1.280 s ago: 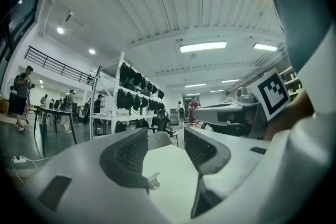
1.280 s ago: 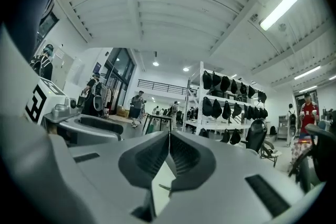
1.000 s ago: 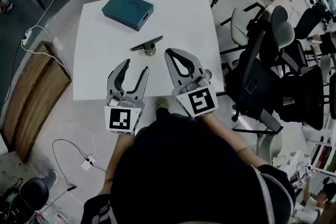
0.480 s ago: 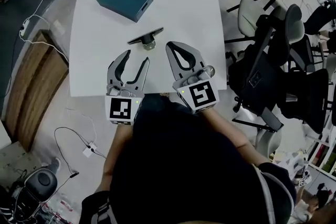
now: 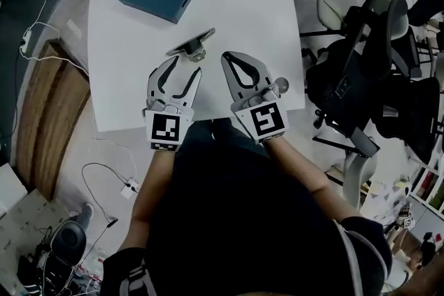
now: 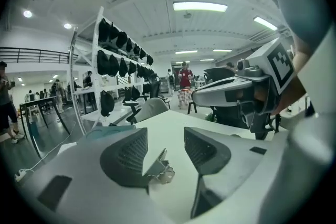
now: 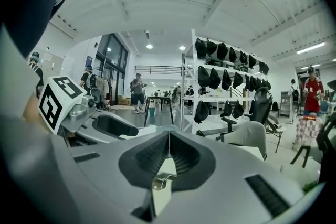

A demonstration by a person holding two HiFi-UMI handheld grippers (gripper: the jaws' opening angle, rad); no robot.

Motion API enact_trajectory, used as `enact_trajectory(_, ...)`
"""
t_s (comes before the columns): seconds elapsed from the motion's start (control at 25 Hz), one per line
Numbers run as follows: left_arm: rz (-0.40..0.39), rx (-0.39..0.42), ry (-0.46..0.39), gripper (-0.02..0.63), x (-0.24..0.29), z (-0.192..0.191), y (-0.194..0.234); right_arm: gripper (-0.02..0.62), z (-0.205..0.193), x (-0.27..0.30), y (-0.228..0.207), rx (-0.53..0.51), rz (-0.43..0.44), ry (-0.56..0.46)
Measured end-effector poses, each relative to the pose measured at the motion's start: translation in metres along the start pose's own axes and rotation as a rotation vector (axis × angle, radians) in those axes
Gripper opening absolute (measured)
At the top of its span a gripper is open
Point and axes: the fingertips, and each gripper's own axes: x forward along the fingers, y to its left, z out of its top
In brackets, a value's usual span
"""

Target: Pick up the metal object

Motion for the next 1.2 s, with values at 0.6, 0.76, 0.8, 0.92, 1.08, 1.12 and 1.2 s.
enact_trajectory(0.6, -0.167, 0.168, 0.272, 0.202, 0.071, -0.085, -0.006, 0.028, -0.061, 0.017, -0.016, 0.082, -0.106, 0.152)
enact_trajectory(0.76, -0.199, 0.24, 0.365, 0.202, 0.089, -0.106, -0.007, 0.028, -0.069, 0.017, -0.019, 0.096, -0.124, 0.172)
enact_trajectory(0.8, -0.204, 0.267, 0.392, 0.202, 0.093, -0.112, -0.007, 0.028, -0.071, 0.016, -0.02, 0.1, -0.127, 0.175)
enact_trajectory(0.92, -0.204, 0.354, 0.469, 0.199, 0.101, -0.125, -0.007, 0.028, -0.075, 0.014, -0.021, 0.11, -0.136, 0.181)
enact_trajectory(1.08, -0.199, 0.459, 0.523, 0.172, 0.11, -0.131, -0.007, 0.028, -0.079, 0.013, -0.023, 0.118, -0.141, 0.184)
enact_trajectory(1.12, -0.201, 0.488, 0.536, 0.155, 0.113, -0.132, -0.007, 0.028, -0.079, 0.013, -0.023, 0.12, -0.14, 0.183)
enact_trajectory(1.2, -0.207, 0.553, 0.561, 0.14, 0.116, -0.132, -0.009, 0.028, -0.078, 0.013, -0.022, 0.124, -0.138, 0.181)
